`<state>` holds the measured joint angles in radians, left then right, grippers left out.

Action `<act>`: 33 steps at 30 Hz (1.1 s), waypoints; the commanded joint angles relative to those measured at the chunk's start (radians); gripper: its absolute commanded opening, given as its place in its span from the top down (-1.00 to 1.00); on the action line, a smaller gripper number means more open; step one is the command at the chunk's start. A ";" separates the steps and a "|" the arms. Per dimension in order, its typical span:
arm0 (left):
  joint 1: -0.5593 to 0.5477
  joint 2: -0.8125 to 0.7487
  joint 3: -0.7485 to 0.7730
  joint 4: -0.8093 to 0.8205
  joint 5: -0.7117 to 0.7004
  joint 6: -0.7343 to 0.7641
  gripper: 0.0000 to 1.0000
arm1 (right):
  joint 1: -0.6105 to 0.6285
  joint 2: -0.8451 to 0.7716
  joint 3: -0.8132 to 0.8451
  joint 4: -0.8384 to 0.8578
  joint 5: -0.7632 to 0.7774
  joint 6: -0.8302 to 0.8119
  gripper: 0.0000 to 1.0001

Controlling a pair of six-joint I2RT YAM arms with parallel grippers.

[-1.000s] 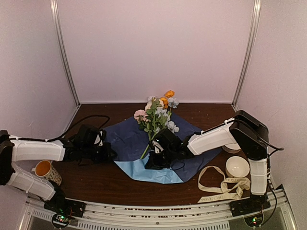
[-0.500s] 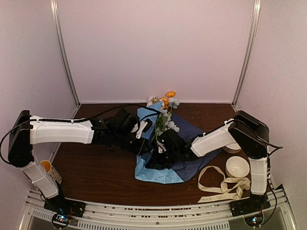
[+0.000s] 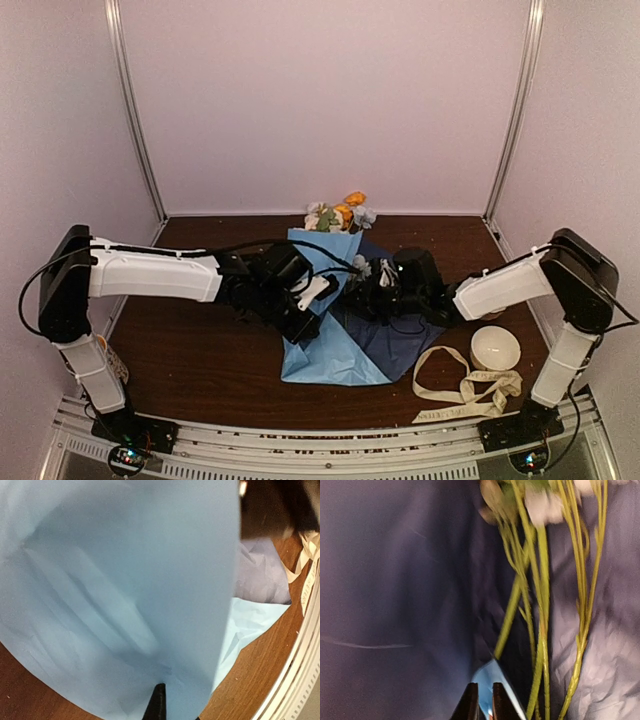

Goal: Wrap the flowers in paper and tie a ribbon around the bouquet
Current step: Fold the one-fourth-folded wrapping paper at the center of the board.

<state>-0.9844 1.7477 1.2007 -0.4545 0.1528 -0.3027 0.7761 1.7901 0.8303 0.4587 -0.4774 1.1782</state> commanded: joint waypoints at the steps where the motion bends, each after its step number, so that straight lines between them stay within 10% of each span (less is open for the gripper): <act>1: -0.024 0.046 0.046 -0.023 -0.005 0.087 1.00 | -0.065 -0.142 -0.047 0.017 0.097 -0.016 0.62; 16: -0.041 0.120 0.081 -0.034 -0.002 0.133 1.00 | -0.166 -0.260 0.053 -0.170 0.126 -0.162 -0.32; 33: -0.042 0.133 0.086 -0.039 -0.004 0.134 1.00 | -0.134 -0.276 0.027 -0.149 0.126 -0.198 -0.44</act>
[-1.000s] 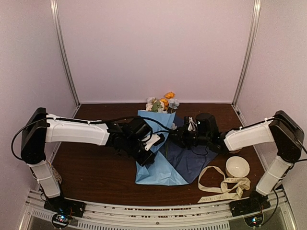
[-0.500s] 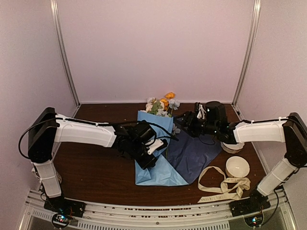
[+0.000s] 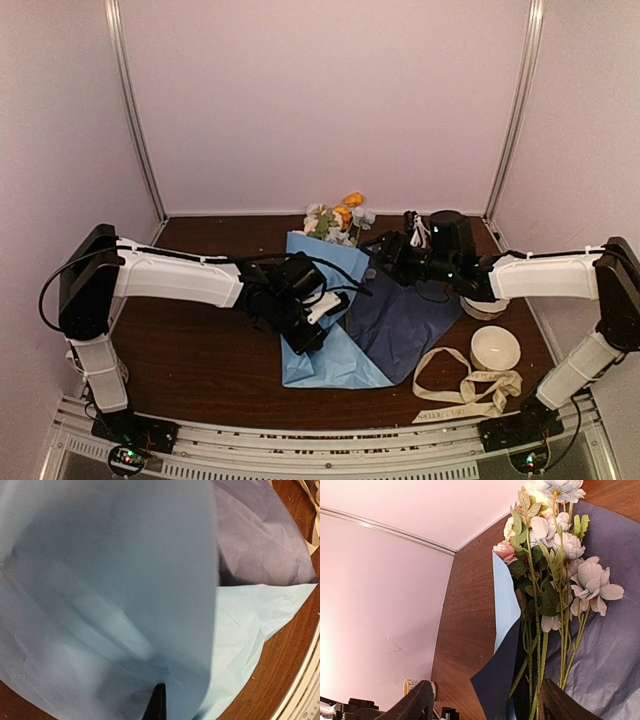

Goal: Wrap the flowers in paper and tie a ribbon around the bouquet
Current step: Fold the one-fourth-folded wrapping paper at the center of the board.

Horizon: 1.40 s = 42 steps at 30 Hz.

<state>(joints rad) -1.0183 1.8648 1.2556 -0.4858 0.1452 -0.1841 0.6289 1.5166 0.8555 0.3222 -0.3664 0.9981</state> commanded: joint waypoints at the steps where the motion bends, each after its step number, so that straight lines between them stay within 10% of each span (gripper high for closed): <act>1: -0.008 0.016 0.031 -0.009 0.003 0.015 1.00 | 0.014 0.005 0.007 -0.032 0.021 -0.019 -0.40; 12: -0.008 0.005 0.025 -0.011 0.001 0.009 0.98 | -0.002 0.117 0.083 -0.126 -0.016 -0.095 0.99; 23: -0.032 -0.133 0.044 0.028 0.153 0.075 -0.07 | -0.082 0.178 0.078 -0.133 -0.031 -0.192 1.00; 30: -0.026 -0.254 -0.059 0.095 0.098 0.134 0.06 | -0.087 0.233 0.132 -0.153 -0.053 -0.212 1.00; 42: -0.039 -0.008 -0.003 0.026 -0.006 0.140 0.30 | -0.092 0.264 0.161 -0.162 -0.044 -0.210 1.00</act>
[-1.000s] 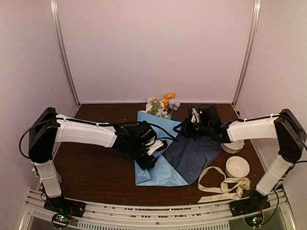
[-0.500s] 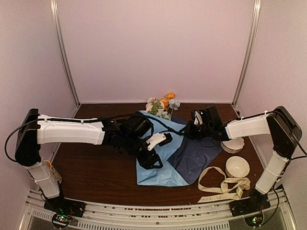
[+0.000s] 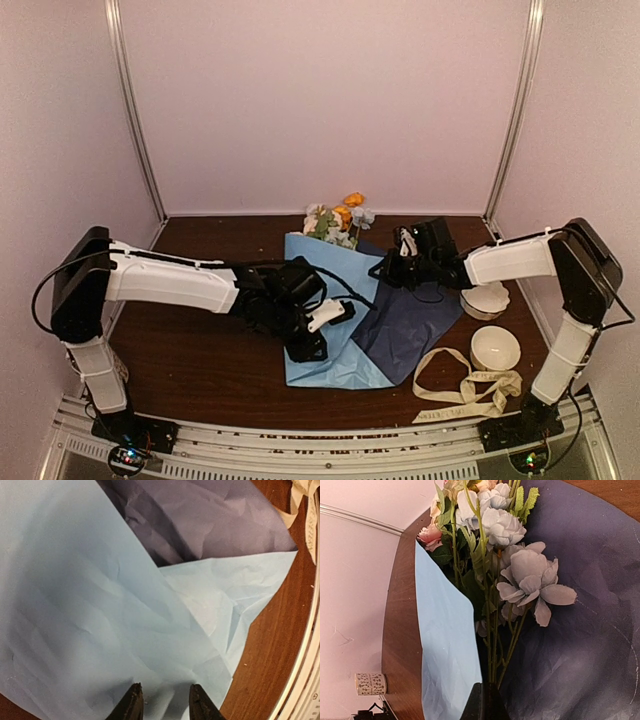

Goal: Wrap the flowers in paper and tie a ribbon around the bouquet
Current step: Fold the one-fourth-folded wrapping paper at the center of the board, then pick up the two-thirds-folded wrapping paper from the center of the board.

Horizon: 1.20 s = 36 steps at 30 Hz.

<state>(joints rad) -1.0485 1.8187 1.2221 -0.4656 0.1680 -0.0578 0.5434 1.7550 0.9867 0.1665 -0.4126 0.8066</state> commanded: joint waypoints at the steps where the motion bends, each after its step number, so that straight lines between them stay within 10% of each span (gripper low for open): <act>1: -0.011 0.060 0.038 0.003 -0.034 0.017 0.31 | -0.007 0.028 0.034 -0.007 0.001 -0.018 1.00; 8: -0.024 0.139 0.041 0.009 0.012 0.030 0.32 | -0.007 0.040 0.047 -0.023 0.007 -0.017 0.96; 23: -0.024 0.163 0.001 0.035 0.046 0.013 0.31 | -0.060 -0.238 0.065 -0.507 0.231 -0.233 0.01; 36: -0.025 0.157 -0.010 0.051 0.045 0.007 0.25 | -0.107 -0.422 -0.205 -0.755 0.307 -0.188 -0.09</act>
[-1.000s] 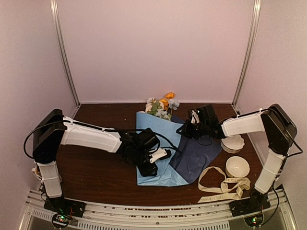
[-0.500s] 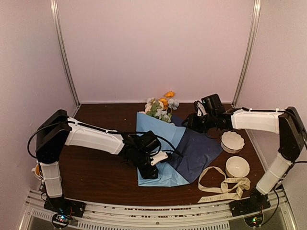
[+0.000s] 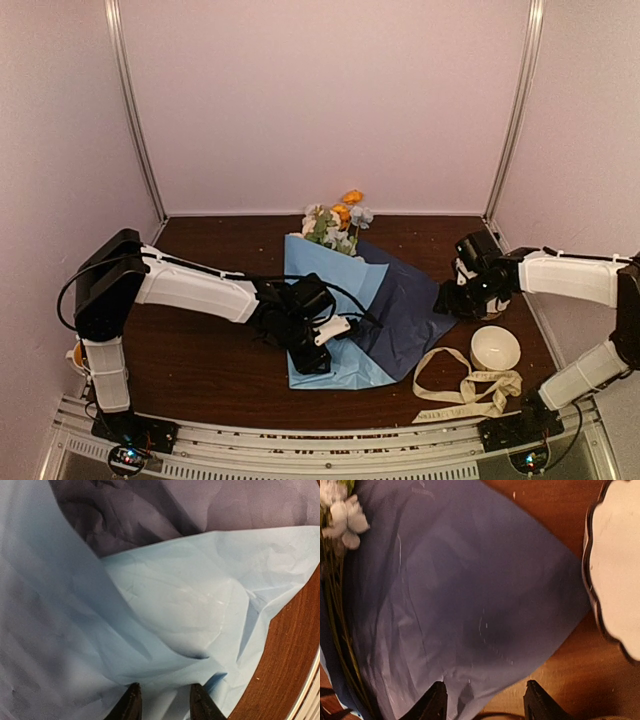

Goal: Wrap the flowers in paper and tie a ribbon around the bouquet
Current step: Pick up the two-thirds-folded wrapping paper from the center of the board.

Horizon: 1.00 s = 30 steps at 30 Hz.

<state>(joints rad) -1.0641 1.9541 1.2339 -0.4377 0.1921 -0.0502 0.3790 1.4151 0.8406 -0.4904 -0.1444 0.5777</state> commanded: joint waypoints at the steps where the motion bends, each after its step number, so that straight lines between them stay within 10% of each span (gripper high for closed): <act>1: -0.010 0.021 -0.025 0.025 0.021 -0.003 0.25 | 0.072 -0.098 -0.084 -0.105 0.031 0.065 -0.09; 19: -0.009 0.019 -0.020 0.027 0.026 0.018 0.24 | 0.490 -0.213 -0.316 0.129 -0.253 0.511 -0.55; 30: -0.010 0.018 -0.022 0.027 0.028 0.018 0.24 | 0.503 -0.185 -0.291 0.212 -0.196 0.500 -0.09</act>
<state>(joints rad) -1.0645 1.9541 1.2320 -0.4267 0.2008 -0.0486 0.8795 1.2114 0.5251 -0.3145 -0.3630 1.0916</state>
